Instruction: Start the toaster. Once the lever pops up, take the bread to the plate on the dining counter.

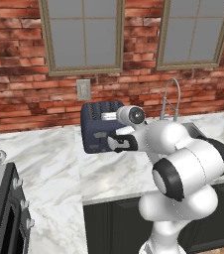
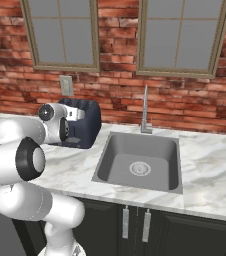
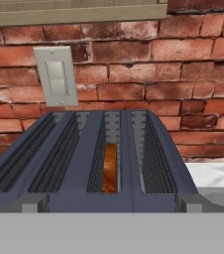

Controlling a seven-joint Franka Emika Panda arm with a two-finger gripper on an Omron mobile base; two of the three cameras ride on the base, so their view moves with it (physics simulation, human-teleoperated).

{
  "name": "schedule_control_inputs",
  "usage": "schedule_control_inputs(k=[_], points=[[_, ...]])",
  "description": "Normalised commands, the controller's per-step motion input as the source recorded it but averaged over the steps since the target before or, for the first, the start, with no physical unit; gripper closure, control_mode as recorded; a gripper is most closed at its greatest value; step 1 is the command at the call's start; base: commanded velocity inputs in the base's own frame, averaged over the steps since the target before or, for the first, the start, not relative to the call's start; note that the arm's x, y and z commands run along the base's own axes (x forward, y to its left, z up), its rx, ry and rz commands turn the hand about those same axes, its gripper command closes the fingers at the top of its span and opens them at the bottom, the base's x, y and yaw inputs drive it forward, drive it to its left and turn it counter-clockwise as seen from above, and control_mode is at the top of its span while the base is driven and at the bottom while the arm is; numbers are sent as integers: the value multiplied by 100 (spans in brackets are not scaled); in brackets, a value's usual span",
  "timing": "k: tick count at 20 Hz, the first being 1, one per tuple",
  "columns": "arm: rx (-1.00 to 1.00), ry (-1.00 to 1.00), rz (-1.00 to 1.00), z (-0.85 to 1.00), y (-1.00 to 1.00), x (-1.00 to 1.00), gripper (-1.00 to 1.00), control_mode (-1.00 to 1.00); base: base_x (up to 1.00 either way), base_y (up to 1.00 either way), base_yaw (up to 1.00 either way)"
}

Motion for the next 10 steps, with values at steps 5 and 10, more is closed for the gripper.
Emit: schedule_control_inputs(k=[5, 10], points=[[0, 0, 0, 0, 0, 0, -100, -100, 0, 0, 0], [0, 0, 0, 0, 0, 0, -100, -100, 0, 0, 0]])
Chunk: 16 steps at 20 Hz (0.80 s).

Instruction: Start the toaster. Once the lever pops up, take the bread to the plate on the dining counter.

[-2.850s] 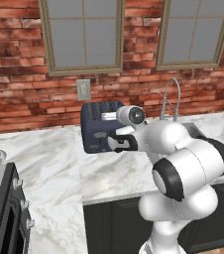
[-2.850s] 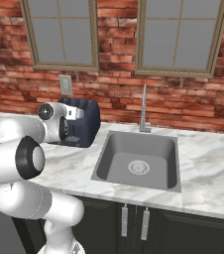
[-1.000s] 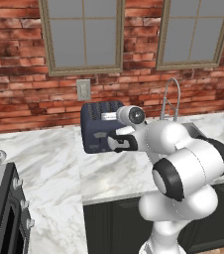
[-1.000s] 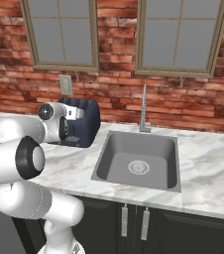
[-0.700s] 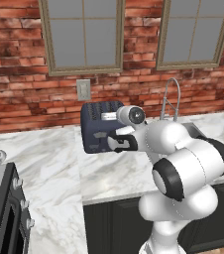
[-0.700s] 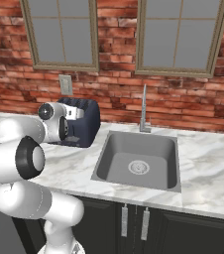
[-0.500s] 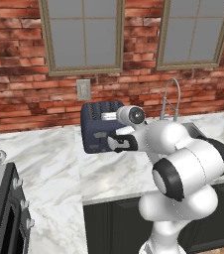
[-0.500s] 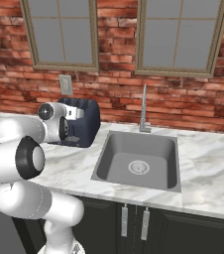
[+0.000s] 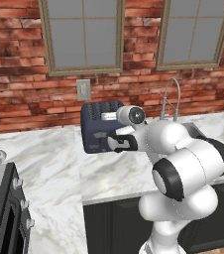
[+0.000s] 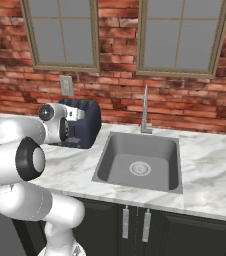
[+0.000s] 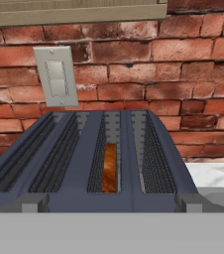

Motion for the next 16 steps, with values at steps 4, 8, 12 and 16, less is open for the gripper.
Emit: schedule_control_inputs(k=[4, 8, 12, 16], points=[[0, 0, 0, 0, 0, 0, -100, -100, 0, 0, 0], [0, 0, 0, 0, 0, 0, -100, -100, 0, 0, 0], [0, 0, 0, 0, 0, 0, -100, -100, 0, 0, 0], [0, 0, 0, 0, 0, 0, -100, -100, 0, 0, 0]])
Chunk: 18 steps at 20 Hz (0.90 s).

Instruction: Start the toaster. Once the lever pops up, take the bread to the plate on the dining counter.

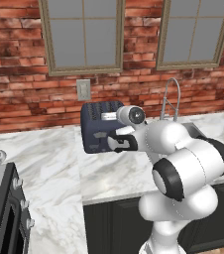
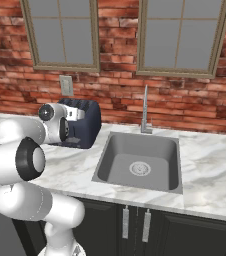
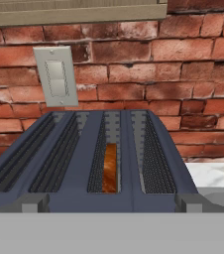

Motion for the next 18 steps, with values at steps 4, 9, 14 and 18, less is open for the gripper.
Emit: schedule_control_inputs(k=[4, 9, 14, 18], points=[[0, 0, 0, 0, 0, 0, -100, -100, 0, 0, 0], [0, 0, 0, 0, 0, 0, -100, -100, 0, 0, 0], [0, 0, 0, 0, 0, 0, -100, -100, 0, 0, 0], [0, 0, 0, 0, 0, 0, -100, -100, 0, 0, 0]])
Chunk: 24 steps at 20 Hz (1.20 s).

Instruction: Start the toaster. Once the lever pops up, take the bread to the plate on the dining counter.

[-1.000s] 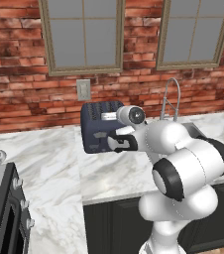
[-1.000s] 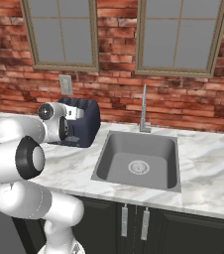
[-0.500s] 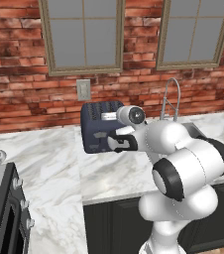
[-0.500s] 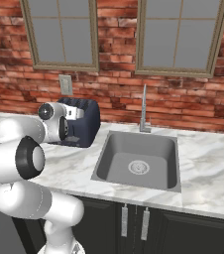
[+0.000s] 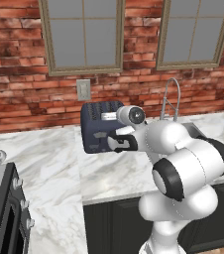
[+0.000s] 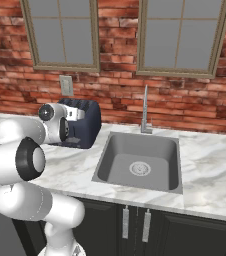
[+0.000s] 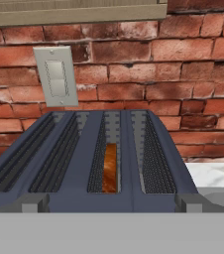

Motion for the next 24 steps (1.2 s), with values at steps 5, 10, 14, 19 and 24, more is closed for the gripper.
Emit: schedule_control_inputs(k=[5, 10, 14, 19, 24], points=[[0, 0, 0, 0, 0, 0, -100, -100, 0, 0, 0], [0, 0, 0, 0, 0, 0, -100, -100, 0, 0, 0], [0, 0, 0, 0, 0, 0, -100, -100, 0, 0, 0], [0, 0, 0, 0, 0, 0, -100, -100, 0, 0, 0], [0, 0, 0, 0, 0, 0, -100, -100, 0, 0, 0]])
